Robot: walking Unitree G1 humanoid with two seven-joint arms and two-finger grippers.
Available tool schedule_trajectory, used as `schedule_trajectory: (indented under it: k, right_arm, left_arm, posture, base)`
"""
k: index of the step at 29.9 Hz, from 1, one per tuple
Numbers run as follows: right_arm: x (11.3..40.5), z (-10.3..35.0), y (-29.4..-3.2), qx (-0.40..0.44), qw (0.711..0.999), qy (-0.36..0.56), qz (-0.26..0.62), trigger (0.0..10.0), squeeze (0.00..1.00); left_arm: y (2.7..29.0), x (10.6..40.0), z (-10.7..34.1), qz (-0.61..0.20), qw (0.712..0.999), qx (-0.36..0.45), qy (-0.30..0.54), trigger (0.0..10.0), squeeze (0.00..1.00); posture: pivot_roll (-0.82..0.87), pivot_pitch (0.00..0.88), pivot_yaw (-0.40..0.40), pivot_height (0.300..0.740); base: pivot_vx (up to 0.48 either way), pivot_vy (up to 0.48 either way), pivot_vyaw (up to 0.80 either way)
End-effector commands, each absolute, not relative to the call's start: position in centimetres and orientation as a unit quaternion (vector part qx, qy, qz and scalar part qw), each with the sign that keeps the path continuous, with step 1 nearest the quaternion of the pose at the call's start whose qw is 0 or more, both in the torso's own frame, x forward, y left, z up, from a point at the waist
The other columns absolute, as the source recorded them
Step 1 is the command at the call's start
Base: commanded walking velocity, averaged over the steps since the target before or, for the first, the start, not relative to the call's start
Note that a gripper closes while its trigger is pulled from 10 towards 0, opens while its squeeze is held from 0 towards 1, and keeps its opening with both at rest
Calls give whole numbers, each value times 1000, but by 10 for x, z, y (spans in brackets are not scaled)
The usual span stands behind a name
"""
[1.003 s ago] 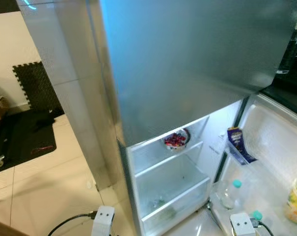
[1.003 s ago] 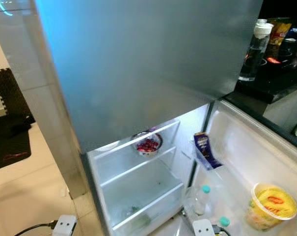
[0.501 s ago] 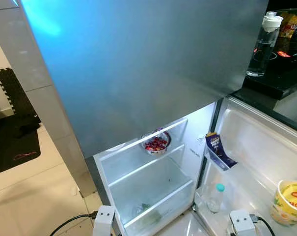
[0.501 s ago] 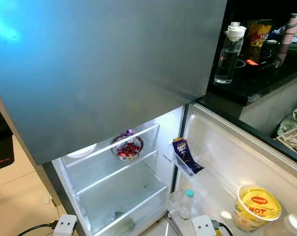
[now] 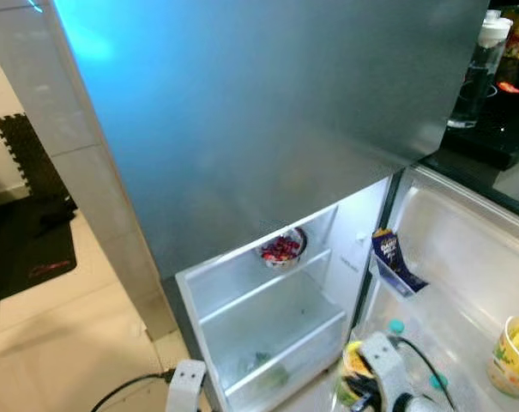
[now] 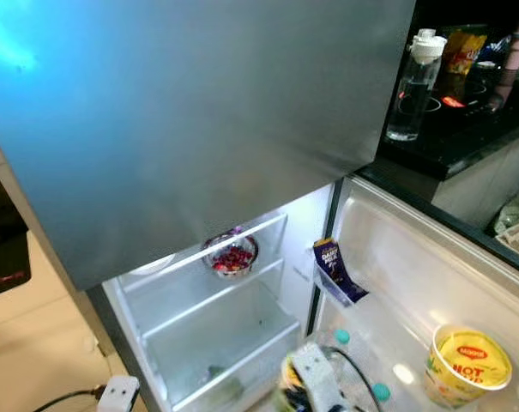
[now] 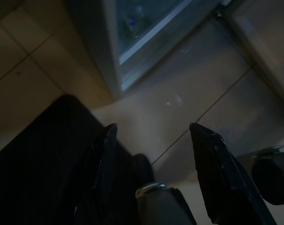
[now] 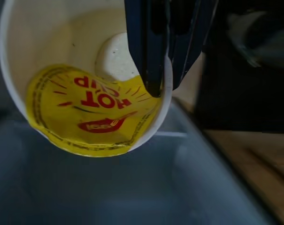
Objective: Restocking fridge
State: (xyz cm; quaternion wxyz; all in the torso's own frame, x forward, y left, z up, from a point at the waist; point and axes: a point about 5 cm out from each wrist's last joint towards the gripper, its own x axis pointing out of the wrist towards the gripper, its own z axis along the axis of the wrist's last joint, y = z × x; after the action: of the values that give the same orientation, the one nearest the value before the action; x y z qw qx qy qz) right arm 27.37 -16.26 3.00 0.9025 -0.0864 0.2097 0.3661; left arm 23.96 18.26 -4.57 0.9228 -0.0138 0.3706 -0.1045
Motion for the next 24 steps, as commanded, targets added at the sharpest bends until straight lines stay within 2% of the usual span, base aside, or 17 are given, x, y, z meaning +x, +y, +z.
schedule_trajectory:
  k: [1, 2, 3, 6, 8, 10, 15, 17, 22, 24]
  right_arm:
    - [267, 40, -160, -73, 877, 219, 421, 10000, 0]
    - [264, 51, -158, -71, 863, 216, 451, 10000, 0]
    - [264, 51, -158, -71, 863, 216, 451, 10000, 0]
    - [263, 102, -163, -89, 828, 184, 522, 10000, 0]
    - [263, 102, -163, -89, 828, 184, 522, 10000, 0]
    - [265, 138, -168, -117, 815, 160, 544, 10000, 0]
    - [274, 211, -178, -174, 818, 100, 539, 10000, 0]
    - [275, 220, -180, -185, 820, 94, 534, 10000, 0]
    - [277, 255, -203, -295, 818, 114, 480, 10000, 0]
    - [276, 258, -207, -309, 817, 122, 472, 10000, 0]
  left_arm:
    - [188, 234, -48, -112, 920, 2, 376, 10000, 0]
    - [189, 234, -48, -115, 920, 5, 376, 10000, 0]
    - [189, 234, -48, -115, 920, 5, 376, 10000, 0]
    - [189, 235, -46, -129, 920, 19, 370, 10000, 0]
    - [189, 235, -46, -129, 920, 19, 370, 10000, 0]
    - [188, 237, -44, -147, 921, 26, 359, 10000, 0]
    - [181, 239, -40, -178, 923, 30, 341, 10000, 0]
    - [181, 239, -40, -180, 922, 31, 341, 10000, 0]
    - [177, 237, -41, -187, 920, 32, 342, 10000, 0]
    - [177, 237, -42, -187, 920, 32, 343, 10000, 0]
  posture:
    - [-166, 117, 52, 740]
    - [-166, 117, 52, 740]
    - [-166, 117, 52, 740]
    - [-167, 119, 51, 740]
    - [-167, 119, 51, 740]
    - [-168, 118, 50, 740]
    - [-172, 116, 48, 740]
    - [-174, 116, 47, 740]
    - [-180, 116, 42, 740]
    - [-180, 116, 42, 740]
  base:
    - [0, 0, 0]
    - [0, 0, 0]
    - [0, 0, 0]
    - [0, 0, 0]
    - [0, 0, 0]
    - [0, 0, 0]
    - [0, 0, 0]
    - [0, 0, 0]
    - [0, 0, 0]
    - [0, 0, 0]
